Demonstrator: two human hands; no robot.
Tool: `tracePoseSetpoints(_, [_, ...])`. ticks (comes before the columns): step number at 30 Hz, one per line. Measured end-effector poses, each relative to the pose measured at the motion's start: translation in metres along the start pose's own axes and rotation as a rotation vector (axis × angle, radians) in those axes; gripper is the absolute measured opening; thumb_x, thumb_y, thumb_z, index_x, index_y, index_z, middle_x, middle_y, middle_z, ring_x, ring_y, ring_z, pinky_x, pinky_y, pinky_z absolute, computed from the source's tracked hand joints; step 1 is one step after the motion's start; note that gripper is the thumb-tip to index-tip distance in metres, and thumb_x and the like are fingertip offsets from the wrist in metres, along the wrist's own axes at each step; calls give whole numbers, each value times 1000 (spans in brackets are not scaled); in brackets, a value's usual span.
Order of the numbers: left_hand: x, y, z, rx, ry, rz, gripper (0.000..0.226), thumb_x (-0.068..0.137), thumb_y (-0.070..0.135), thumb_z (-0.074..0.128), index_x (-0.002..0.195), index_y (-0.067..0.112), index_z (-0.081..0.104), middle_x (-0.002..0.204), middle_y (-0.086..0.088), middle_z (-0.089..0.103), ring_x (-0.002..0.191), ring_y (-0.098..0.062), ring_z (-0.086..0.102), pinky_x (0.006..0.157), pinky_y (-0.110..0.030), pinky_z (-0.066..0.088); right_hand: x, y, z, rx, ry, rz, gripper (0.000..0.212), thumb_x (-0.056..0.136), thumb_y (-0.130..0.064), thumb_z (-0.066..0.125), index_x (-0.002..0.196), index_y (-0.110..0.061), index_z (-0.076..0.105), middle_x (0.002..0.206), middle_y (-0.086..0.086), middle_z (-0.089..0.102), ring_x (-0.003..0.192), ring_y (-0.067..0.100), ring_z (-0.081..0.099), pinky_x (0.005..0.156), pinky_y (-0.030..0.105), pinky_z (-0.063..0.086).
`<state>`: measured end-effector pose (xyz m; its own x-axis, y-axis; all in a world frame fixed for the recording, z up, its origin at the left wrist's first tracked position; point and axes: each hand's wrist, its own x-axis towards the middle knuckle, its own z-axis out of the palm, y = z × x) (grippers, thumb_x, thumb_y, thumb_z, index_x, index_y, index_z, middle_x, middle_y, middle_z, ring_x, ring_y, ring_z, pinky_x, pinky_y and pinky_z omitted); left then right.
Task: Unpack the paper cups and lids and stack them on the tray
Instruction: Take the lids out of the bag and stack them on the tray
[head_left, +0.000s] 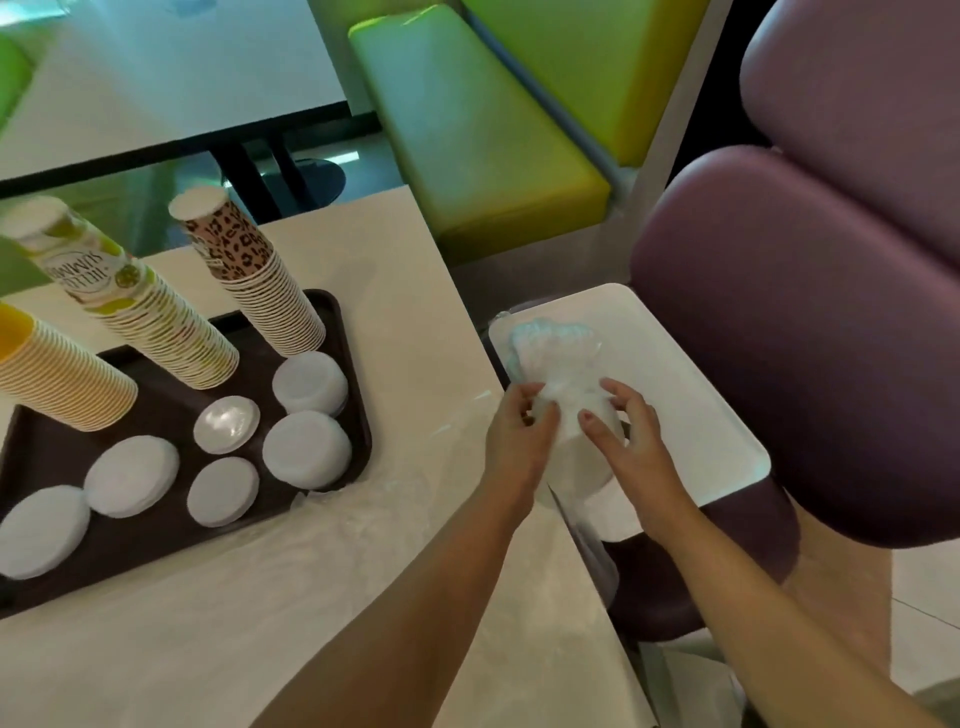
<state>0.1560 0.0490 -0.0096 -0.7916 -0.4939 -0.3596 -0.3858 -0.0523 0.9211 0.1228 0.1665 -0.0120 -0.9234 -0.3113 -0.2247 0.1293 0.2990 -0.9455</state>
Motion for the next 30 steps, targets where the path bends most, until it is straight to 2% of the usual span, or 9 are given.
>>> tracePoseSetpoints(4, [-30, 12, -45, 56, 112, 205, 10, 96, 26, 53, 103, 20, 57, 106, 3, 63, 93, -15, 60, 84, -32, 55, -24, -27, 30, 27, -32, -80, 60, 79, -45, 62, 134, -36, 38, 134, -3, 36, 117, 13, 45, 80, 18, 48])
tracePoseSetpoints(8, [-54, 10, -91, 153, 163, 411, 4, 95, 23, 53, 93, 21, 56, 94, 3, 61, 84, -15, 58, 75, -36, 52, -52, -46, 67, 55, -198, -63, 80, 66, -57, 63, 137, -40, 32, 139, -9, 37, 123, 12, 44, 100, 32, 45])
tracePoseSetpoints(12, [-77, 2, -141, 375, 224, 550, 10, 96, 22, 50, 97, 15, 57, 97, 1, 55, 86, -13, 54, 76, -34, 49, -77, -61, 106, -28, -358, -32, 89, 67, -54, 67, 143, -35, 25, 136, -12, 41, 123, 12, 44, 100, 31, 43])
tracePoseSetpoints(15, [-93, 1, -182, 514, 268, 624, 25, 95, 31, 45, 93, 10, 60, 99, 2, 53, 89, -17, 53, 76, -29, 46, -96, -72, 132, -117, -444, -56, 83, 75, -46, 71, 143, -32, 26, 135, -11, 39, 123, 13, 43, 103, 36, 42])
tracePoseSetpoints(18, [-108, 4, -219, 625, 370, 631, 40, 93, 42, 38, 81, 11, 61, 84, 2, 54, 78, -18, 52, 70, -32, 43, -115, -75, 157, -213, -454, -122, 67, 83, -39, 67, 138, -35, 29, 129, -12, 36, 117, 8, 40, 98, 27, 40])
tracePoseSetpoints(21, [-122, 10, -251, 696, 444, 577, 33, 96, 35, 45, 73, 15, 58, 66, 6, 51, 67, -19, 51, 70, -42, 44, -131, -73, 178, -201, -389, -208, 49, 82, -40, 68, 125, -31, 46, 125, -10, 48, 113, 9, 48, 93, 24, 45])
tracePoseSetpoints(24, [-134, 17, -277, 721, 466, 503, 28, 97, 31, 49, 72, 20, 54, 62, 4, 52, 66, -19, 52, 78, -48, 46, -145, -73, 194, -203, -332, -350, 29, 81, -36, 70, 106, -32, 56, 104, -10, 62, 96, -1, 57, 77, 4, 40])
tracePoseSetpoints(27, [-140, 21, -300, 737, 483, 446, 29, 97, 34, 46, 82, 16, 63, 67, 0, 58, 73, -22, 57, 84, -50, 46, -157, -75, 208, -137, -324, -424, 15, 84, -32, 68, 98, -32, 63, 78, -8, 66, 79, 1, 63, 71, 7, 45])
tracePoseSetpoints(30, [-147, 22, -317, 742, 441, 432, 30, 98, 34, 46, 78, 17, 60, 58, 7, 49, 63, -14, 51, 85, -47, 46, -162, -82, 220, -84, -235, -495, 19, 85, -25, 68, 100, -34, 60, 79, -7, 63, 80, 3, 61, 74, 9, 46])
